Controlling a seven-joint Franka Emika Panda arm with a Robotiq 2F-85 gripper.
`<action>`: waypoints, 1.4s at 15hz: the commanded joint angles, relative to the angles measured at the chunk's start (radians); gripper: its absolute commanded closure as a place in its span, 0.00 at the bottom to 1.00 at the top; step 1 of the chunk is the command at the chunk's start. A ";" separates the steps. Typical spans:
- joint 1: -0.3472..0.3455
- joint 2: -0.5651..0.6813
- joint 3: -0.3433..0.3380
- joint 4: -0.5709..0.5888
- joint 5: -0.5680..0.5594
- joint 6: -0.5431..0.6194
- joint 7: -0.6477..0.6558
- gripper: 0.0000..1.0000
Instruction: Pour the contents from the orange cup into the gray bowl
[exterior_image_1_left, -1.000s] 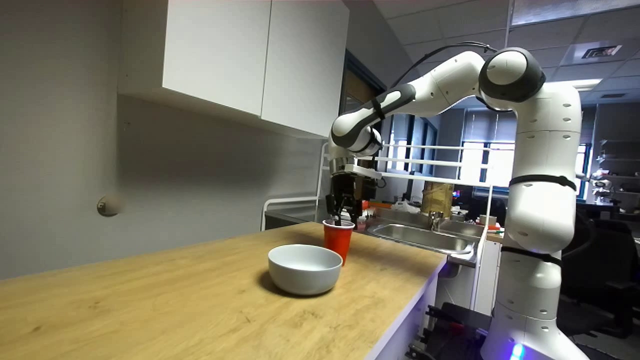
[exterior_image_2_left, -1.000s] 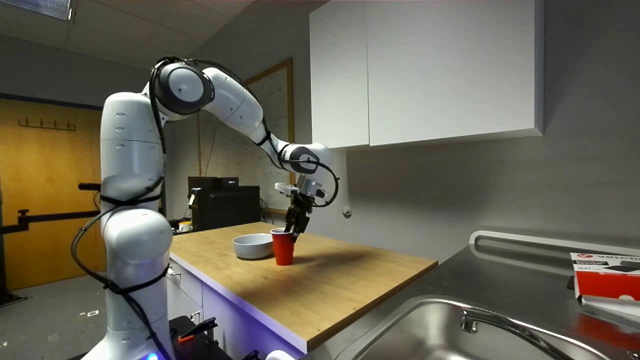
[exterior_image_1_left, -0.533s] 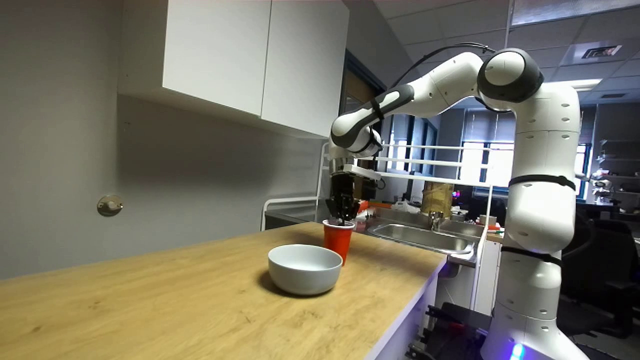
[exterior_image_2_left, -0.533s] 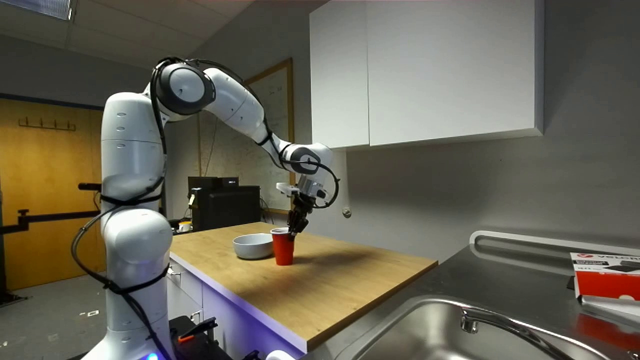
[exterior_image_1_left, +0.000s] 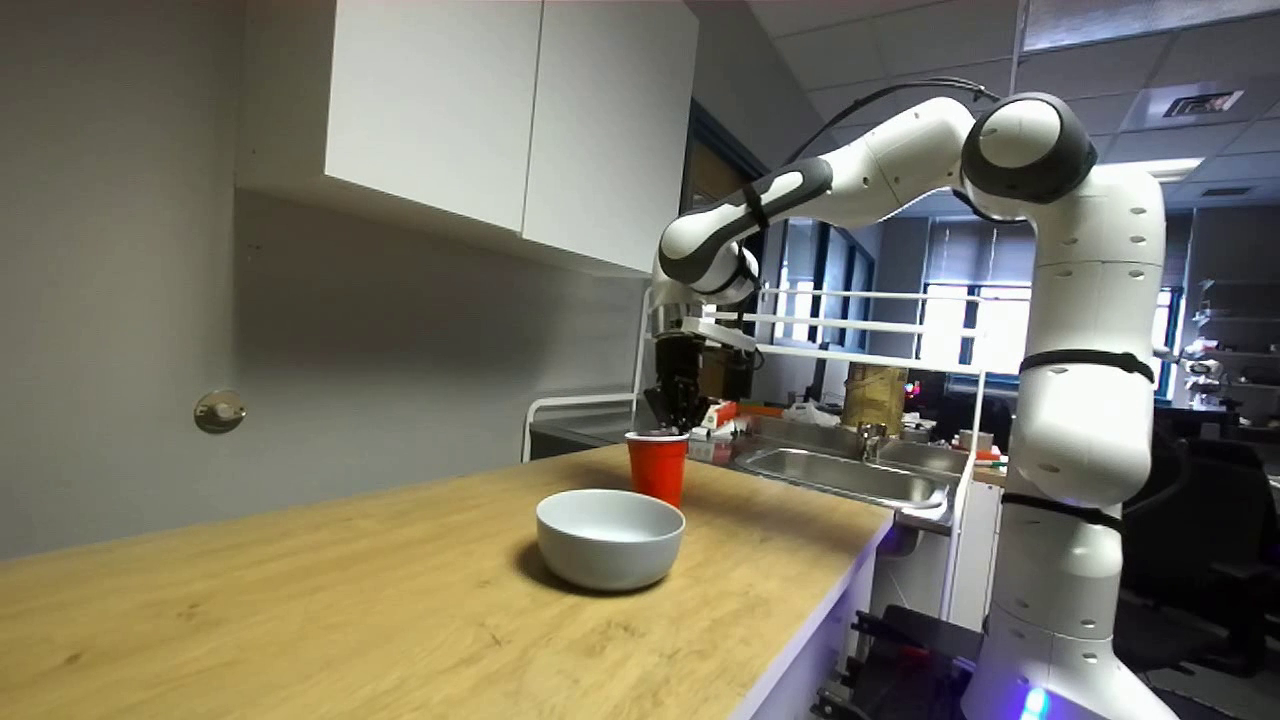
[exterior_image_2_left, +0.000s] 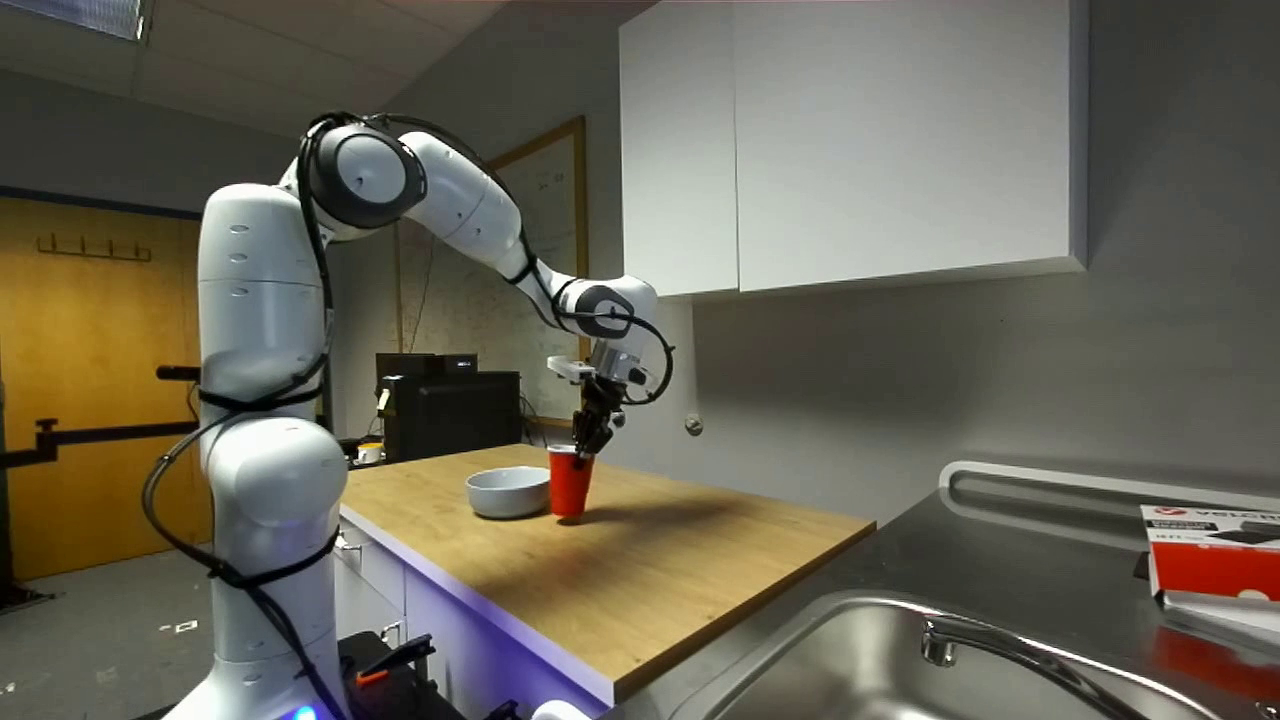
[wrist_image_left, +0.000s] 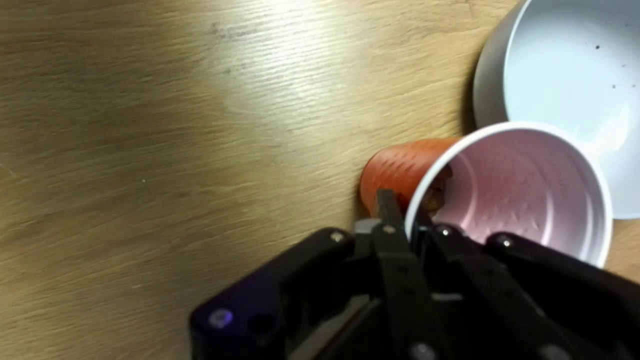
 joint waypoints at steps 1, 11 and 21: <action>0.034 -0.047 0.035 0.007 -0.038 0.008 0.093 0.94; 0.152 -0.161 0.239 -0.002 -0.534 -0.008 0.612 0.94; 0.237 -0.173 0.414 -0.008 -0.890 -0.201 1.012 0.94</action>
